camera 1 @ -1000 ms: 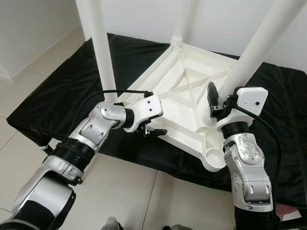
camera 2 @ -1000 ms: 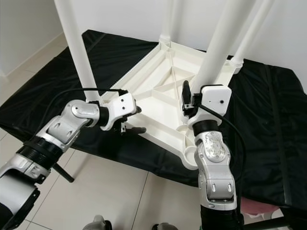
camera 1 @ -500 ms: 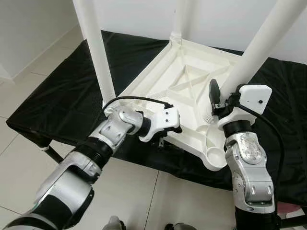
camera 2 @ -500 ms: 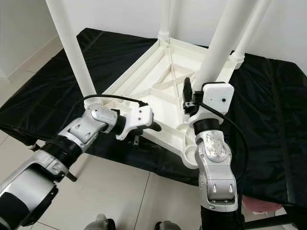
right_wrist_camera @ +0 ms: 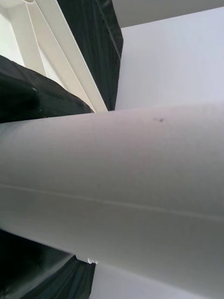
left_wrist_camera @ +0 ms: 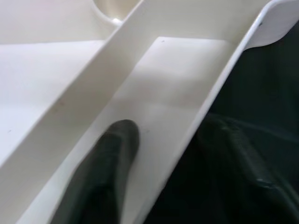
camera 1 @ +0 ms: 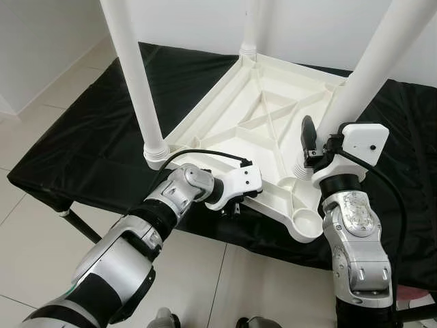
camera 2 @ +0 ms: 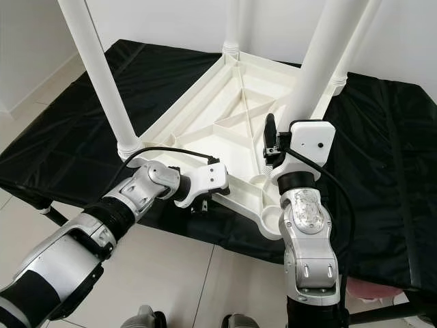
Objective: Building children table
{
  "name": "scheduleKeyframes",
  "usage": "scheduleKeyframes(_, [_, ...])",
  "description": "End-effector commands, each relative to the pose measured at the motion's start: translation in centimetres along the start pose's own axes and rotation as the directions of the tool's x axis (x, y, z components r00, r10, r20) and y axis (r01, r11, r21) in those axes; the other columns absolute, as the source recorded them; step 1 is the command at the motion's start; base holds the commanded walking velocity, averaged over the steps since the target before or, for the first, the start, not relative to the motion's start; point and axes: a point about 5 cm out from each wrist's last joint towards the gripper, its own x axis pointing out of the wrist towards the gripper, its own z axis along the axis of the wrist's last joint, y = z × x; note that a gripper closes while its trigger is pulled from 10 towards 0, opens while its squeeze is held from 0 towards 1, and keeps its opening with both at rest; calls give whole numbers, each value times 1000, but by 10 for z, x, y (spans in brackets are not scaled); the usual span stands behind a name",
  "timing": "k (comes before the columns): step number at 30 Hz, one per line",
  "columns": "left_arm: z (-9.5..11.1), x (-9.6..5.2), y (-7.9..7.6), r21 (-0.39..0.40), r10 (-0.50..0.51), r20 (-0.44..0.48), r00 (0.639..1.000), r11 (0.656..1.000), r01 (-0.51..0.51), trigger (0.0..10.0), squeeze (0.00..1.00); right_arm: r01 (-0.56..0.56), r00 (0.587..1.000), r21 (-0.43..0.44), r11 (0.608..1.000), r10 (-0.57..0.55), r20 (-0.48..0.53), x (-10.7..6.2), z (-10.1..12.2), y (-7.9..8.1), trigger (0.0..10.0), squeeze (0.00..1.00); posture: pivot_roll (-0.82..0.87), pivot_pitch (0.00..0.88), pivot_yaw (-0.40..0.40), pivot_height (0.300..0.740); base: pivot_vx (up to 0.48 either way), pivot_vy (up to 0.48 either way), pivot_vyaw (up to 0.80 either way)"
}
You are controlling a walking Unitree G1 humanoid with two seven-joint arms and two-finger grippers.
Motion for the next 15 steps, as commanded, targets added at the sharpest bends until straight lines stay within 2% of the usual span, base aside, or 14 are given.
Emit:
scheduleKeyframes(1, [-13, -9, 3, -32, 28, -28, 999, 999, -28, 0, 0, 13, 1000, -1, 1000, -13, 15, -2, 5, -1, 10000, 0, -89, 141, 56, 740, 0, 0, 0])
scheduleKeyframes(5, [-17, -15, 5, -48, 34, -22, 999, 998, -35, 0, 0, 11, 1000, -1, 1000, -11, 14, -2, 4, -1, 10000, 0, -89, 141, 56, 740, 0, 0, 0])
scheduleKeyframes(7, [-22, -26, 10, -114, 97, 8, 995, 989, -95, 0, 0, -2, 1000, 4, 1000, 2, 10, -2, 4, 1, 10000, 0, -83, 139, 56, 740, 0, 0, 0])
scheduleKeyframes(13, [-29, -39, 14, -202, 183, 47, 982, 964, -170, 0, 0, -19, 1000, 12, 1000, 19, 4, -3, 2, 4, 10000, 0, -72, 139, 47, 740, 0, 0, 0])
scheduleKeyframes(15, [-29, -39, 14, -202, 183, 47, 982, 964, -170, 0, 0, -19, 1000, 12, 1000, 19, 4, -3, 2, 4, 10000, 0, -72, 139, 47, 740, 0, 0, 0])
